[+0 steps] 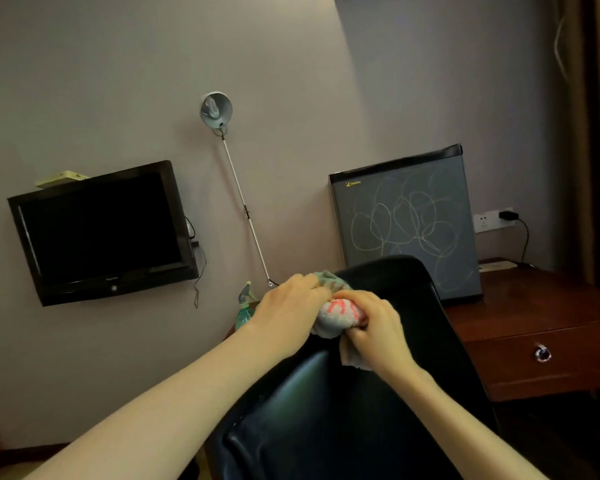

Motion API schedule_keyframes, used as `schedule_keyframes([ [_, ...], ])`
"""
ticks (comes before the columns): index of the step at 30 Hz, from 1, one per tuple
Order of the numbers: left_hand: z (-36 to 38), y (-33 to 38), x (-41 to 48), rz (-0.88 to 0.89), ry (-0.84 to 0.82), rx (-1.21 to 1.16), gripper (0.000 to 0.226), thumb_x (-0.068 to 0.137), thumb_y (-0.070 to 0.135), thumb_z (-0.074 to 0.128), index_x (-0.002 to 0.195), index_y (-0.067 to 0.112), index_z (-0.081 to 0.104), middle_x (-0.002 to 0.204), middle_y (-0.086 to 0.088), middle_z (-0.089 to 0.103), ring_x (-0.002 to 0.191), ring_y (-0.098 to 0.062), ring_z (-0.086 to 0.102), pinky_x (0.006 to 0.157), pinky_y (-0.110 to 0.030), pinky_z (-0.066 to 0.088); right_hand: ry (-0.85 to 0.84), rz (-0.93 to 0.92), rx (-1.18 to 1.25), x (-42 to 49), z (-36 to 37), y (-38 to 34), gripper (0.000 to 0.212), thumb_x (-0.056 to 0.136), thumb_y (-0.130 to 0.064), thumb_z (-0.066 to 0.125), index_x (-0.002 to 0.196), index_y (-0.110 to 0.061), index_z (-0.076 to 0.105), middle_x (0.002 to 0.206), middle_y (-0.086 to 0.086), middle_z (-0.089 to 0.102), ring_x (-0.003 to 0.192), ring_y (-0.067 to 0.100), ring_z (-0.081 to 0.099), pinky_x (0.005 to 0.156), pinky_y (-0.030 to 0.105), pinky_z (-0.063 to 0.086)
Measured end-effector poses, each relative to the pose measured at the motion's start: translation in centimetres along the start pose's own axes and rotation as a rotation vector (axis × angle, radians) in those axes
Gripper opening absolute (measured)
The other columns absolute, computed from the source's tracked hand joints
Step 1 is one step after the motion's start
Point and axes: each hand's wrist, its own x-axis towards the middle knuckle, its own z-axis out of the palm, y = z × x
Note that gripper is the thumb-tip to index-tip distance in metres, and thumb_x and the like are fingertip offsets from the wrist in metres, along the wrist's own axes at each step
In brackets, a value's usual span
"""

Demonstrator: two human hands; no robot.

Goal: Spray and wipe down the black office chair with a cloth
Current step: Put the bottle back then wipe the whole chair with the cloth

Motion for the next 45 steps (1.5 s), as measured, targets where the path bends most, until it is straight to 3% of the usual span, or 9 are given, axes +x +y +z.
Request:
schedule_keyframes([
  [5, 2.4, 0.9, 9.5, 0.076, -0.028, -0.018, 0.038, 0.085, 0.021, 0.065, 0.122, 0.019, 0.058, 0.116, -0.007, 0.052, 0.110, -0.027, 0.050, 0.089, -0.040, 0.044, 0.065, 0.004, -0.040, 4.8, -2.7, 6.8, 0.050, 0.069, 0.004, 0.064, 0.110, -0.025, 0.068, 0.112, -0.001, 0.066, 0.107, 0.017, 0.058, 0.097, 0.039, 0.045],
  [10, 3.9, 2.7, 16.1, 0.114, -0.065, -0.045, 0.032, 0.086, 0.017, 0.062, 0.118, 0.016, 0.062, 0.112, -0.010, 0.058, 0.106, -0.029, 0.054, 0.084, -0.036, 0.043, 0.075, 0.079, -0.069, 7.9, -4.6, 11.9, 0.047, 0.075, 0.003, 0.062, 0.113, -0.024, 0.066, 0.113, 0.005, 0.065, 0.109, 0.019, 0.056, 0.094, 0.029, 0.041],
  [15, 5.4, 4.1, 19.9, 0.152, -0.079, -0.054, 0.035, 0.085, 0.016, 0.062, 0.119, 0.018, 0.061, 0.112, -0.012, 0.061, 0.104, -0.031, 0.056, 0.082, -0.036, 0.045, 0.094, 0.152, -0.060, 9.2, -5.9, 15.4, 0.047, 0.078, 0.002, 0.060, 0.115, -0.028, 0.063, 0.114, 0.005, 0.064, 0.111, 0.022, 0.056, 0.096, 0.035, 0.044],
  [22, 5.6, 4.8, 20.5, 0.199, -0.067, 0.022, 0.039, 0.087, 0.017, 0.062, 0.125, 0.020, 0.056, 0.118, -0.010, 0.059, 0.110, -0.030, 0.054, 0.084, -0.035, 0.042, 0.090, 0.221, -0.089, 8.9, -6.3, 14.9, 0.052, 0.074, 0.006, 0.056, 0.116, -0.026, 0.063, 0.113, 0.008, 0.066, 0.110, 0.024, 0.057, 0.093, 0.031, 0.042],
  [26, 3.5, 3.0, 17.0, 0.233, -0.159, 0.029, 0.042, 0.084, 0.020, 0.067, 0.125, 0.021, 0.058, 0.116, -0.008, 0.059, 0.108, -0.028, 0.055, 0.085, -0.034, 0.043, 0.044, 0.189, -0.073, 6.7, -4.8, 11.7, 0.052, 0.071, 0.003, 0.058, 0.112, -0.028, 0.064, 0.110, 0.004, 0.066, 0.107, 0.023, 0.059, 0.095, 0.040, 0.046],
  [32, -0.9, -0.4, 5.2, 0.205, -0.208, -0.036, 0.041, 0.079, 0.021, 0.072, 0.119, 0.024, 0.063, 0.117, -0.004, 0.060, 0.108, -0.024, 0.053, 0.093, -0.036, 0.042, -0.060, 0.084, 0.004, 0.1, -1.7, 2.1, 0.049, 0.071, -0.004, 0.061, 0.114, -0.026, 0.064, 0.113, -0.001, 0.064, 0.103, 0.012, 0.057, 0.090, 0.025, 0.044],
  [35, -3.3, -1.5, -2.1, 0.164, -0.211, -0.032, 0.044, 0.077, 0.017, 0.072, 0.119, 0.026, 0.062, 0.119, -0.002, 0.059, 0.109, -0.023, 0.051, 0.096, -0.038, 0.040, -0.113, 0.033, 0.038, -4.1, -0.5, -3.7, 0.048, 0.069, -0.012, 0.058, 0.114, -0.028, 0.064, 0.113, -0.004, 0.064, 0.104, 0.012, 0.056, 0.093, 0.031, 0.042],
  [40, -6.1, -1.9, -12.8, 0.077, -0.112, -0.037, 0.043, 0.082, 0.010, 0.065, 0.122, 0.026, 0.061, 0.124, 0.001, 0.057, 0.112, -0.021, 0.048, 0.091, -0.030, 0.038, -0.187, -0.018, 0.045, -9.3, 0.9, -11.2, 0.048, 0.073, -0.008, 0.058, 0.116, -0.029, 0.061, 0.116, -0.006, 0.061, 0.108, 0.014, 0.051, 0.097, 0.031, 0.036],
  [45, -5.9, -0.5, -19.1, -0.036, 0.066, -0.127, 0.042, 0.084, 0.004, 0.063, 0.120, 0.025, 0.062, 0.118, 0.002, 0.056, 0.107, -0.018, 0.047, 0.090, -0.037, 0.045, -0.223, -0.067, -0.003, -12.5, 1.5, -13.9, 0.047, 0.079, -0.010, 0.057, 0.120, -0.033, 0.057, 0.124, -0.006, 0.056, 0.109, 0.017, 0.046, 0.097, 0.033, 0.037],
])
